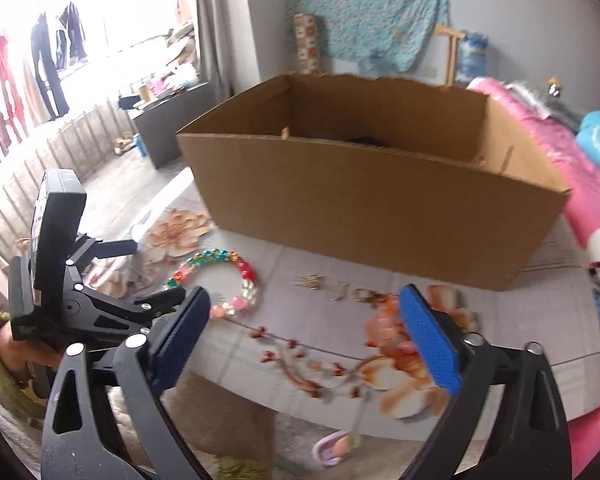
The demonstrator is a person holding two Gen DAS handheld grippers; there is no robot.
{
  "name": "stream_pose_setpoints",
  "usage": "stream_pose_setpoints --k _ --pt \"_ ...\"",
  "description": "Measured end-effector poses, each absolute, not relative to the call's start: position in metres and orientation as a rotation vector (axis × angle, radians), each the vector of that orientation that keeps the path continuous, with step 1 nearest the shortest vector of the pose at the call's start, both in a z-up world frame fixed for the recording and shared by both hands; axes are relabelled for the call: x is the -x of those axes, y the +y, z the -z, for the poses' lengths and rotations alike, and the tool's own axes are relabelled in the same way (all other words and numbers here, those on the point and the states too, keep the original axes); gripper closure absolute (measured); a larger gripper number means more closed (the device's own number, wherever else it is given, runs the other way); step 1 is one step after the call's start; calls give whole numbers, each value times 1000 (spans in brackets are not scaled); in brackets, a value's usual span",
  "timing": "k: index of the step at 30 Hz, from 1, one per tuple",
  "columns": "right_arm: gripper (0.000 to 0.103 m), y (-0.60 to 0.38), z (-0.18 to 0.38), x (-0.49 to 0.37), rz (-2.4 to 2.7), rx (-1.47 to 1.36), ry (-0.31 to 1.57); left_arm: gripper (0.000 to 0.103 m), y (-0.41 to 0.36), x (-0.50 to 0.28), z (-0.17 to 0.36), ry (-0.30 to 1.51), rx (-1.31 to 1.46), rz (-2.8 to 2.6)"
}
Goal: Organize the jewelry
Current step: 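Grasp the multicolour bead bracelet with the left gripper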
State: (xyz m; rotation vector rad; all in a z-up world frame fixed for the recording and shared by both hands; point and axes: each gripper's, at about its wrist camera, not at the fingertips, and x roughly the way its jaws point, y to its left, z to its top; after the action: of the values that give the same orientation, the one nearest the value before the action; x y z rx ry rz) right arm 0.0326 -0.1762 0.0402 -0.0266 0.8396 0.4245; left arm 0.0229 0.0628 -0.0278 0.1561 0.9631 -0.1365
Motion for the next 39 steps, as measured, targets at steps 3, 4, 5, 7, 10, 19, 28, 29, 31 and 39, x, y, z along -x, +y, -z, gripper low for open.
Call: stream_pose_setpoints --k 3,4,5,7,10,19,28,29,31,39 --pt "32 -169 -31 -41 -478 -24 891 22 63 -17 22 934 -121 164" --pt "37 -166 -27 -43 -492 -35 907 29 62 -17 19 927 -109 171" --pt "40 -162 -24 -45 -505 -42 920 32 62 -17 17 919 -96 183" --pt "43 -153 -19 -48 -533 -51 945 39 63 -18 10 903 -73 211" --pt "49 -141 -14 -52 -563 -48 972 48 59 -23 7 901 -67 247" --pt "67 -122 1 -62 -532 29 1028 69 41 -40 19 933 -124 295" --pt "89 -105 -2 -65 -504 130 997 88 34 -46 22 919 -175 295" --pt "95 -104 -2 -65 -513 127 1000 90 33 -45 21 915 -182 298" --pt "95 -102 -1 -65 -518 119 1000 94 29 -43 22 901 -206 298" --pt "96 -116 -10 -63 -540 18 985 94 23 -31 8 858 -192 290"
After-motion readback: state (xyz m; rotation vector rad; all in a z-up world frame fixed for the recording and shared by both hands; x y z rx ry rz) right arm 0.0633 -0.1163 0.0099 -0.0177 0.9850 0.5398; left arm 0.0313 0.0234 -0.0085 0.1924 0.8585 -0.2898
